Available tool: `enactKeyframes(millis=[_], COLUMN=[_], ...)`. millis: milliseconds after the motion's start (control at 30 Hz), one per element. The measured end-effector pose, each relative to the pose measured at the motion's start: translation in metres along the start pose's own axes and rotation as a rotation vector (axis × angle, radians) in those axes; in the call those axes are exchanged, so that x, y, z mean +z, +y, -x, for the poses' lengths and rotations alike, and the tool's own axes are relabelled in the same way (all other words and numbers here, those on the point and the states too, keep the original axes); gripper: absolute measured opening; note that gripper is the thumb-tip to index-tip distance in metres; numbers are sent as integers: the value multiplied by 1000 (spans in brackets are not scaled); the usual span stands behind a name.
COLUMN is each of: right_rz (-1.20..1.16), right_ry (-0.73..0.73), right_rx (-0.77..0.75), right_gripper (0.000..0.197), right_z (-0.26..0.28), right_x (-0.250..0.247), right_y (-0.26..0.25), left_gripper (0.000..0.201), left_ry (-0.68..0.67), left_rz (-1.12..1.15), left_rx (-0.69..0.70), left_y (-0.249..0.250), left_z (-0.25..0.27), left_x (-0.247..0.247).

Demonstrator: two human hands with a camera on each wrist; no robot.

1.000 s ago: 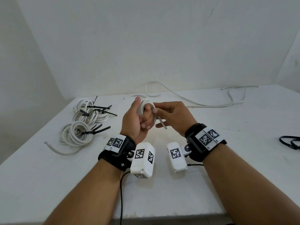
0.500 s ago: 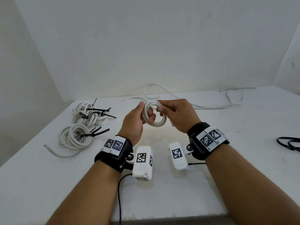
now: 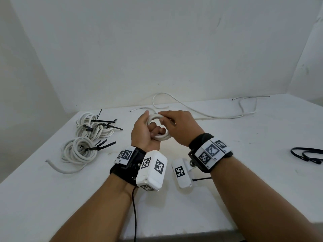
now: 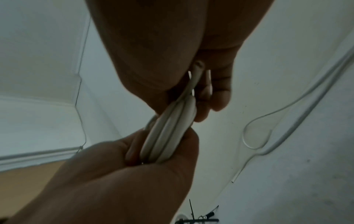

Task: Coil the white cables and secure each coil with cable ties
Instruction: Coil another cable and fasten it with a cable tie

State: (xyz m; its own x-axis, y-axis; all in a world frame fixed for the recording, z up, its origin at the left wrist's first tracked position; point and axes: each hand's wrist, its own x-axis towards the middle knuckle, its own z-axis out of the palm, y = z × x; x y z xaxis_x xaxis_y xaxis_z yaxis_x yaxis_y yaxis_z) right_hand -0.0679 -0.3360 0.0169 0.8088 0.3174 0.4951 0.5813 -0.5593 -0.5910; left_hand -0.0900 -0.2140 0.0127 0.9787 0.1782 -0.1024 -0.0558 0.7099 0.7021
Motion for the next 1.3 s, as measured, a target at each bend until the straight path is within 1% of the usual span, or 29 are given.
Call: enactKeyframes(millis=[100, 200, 300, 367, 433, 500, 567, 633, 700, 767, 800, 867, 933, 967, 1033, 1100, 1167, 1233, 1300], right_rz=[21, 55, 162, 264, 367, 433, 494, 516, 481, 360, 288, 172, 27, -56, -126, -23, 158, 345, 466], right_ry=[-101, -107, -76, -109, -166, -201, -193, -159, -127, -102, -103, -151, -208, -211, -139, -19, 83, 82, 15], right_rx=[81, 123, 142, 177, 201, 206, 208, 216, 232, 289, 328, 379, 432, 486, 612, 699, 777, 862, 942], right_gripper=[25, 23, 21, 18, 17, 20, 15, 11, 10, 18, 21, 24, 35, 43, 50, 41, 30, 30, 33], right_z=[-3, 0, 5, 10, 17, 22, 23, 23, 26, 32, 36, 44, 53, 58, 66, 76, 85, 92, 100], right_x=[7, 3, -10, -21, -31, -40, -46, -51, -55, -61, -66, -77, -95, -107, -132, -160, -187, -209, -223], right_y=[-5, -6, -4, -1, 0, 1, 3, 6, 8, 13, 17, 29, 40, 45, 58, 76, 94, 106, 114], left_gripper=[34, 36, 34, 36, 31, 31, 35, 38, 33, 24, 20, 16, 18, 20, 27, 31, 31, 29, 25], left_ry=[15, -58, -100, -145, -222, -260, -257, -235, -180, -117, -114, -136, -103, -69, -27, -45, -56, -64, -76], left_rz=[48, -31, -277, -507, -647, -647, -550, -449, -436, -548, -617, -677, -623, -586, -545, -545, -556, -575, -586], left_rx=[69, 90, 64, 30, -37, -135, -227, -249, -200, -103, -73, -71, -94, -101, -116, -131, -135, -140, -147], left_y=[-2, -8, -12, -12, -11, -10, -9, -16, -29, -43, -49, -59, -67, -71, -79, -88, -96, -104, -110], left_z=[-1, 0, -2, -5, -6, -9, -8, -6, -1, 2, 1, 1, 1, 3, 5, 7, 7, 7, 9], left_x=[1, 3, 3, 2, 4, 13, 26, 40, 52, 59, 62, 68, 75, 78, 84, 90, 94, 95, 94])
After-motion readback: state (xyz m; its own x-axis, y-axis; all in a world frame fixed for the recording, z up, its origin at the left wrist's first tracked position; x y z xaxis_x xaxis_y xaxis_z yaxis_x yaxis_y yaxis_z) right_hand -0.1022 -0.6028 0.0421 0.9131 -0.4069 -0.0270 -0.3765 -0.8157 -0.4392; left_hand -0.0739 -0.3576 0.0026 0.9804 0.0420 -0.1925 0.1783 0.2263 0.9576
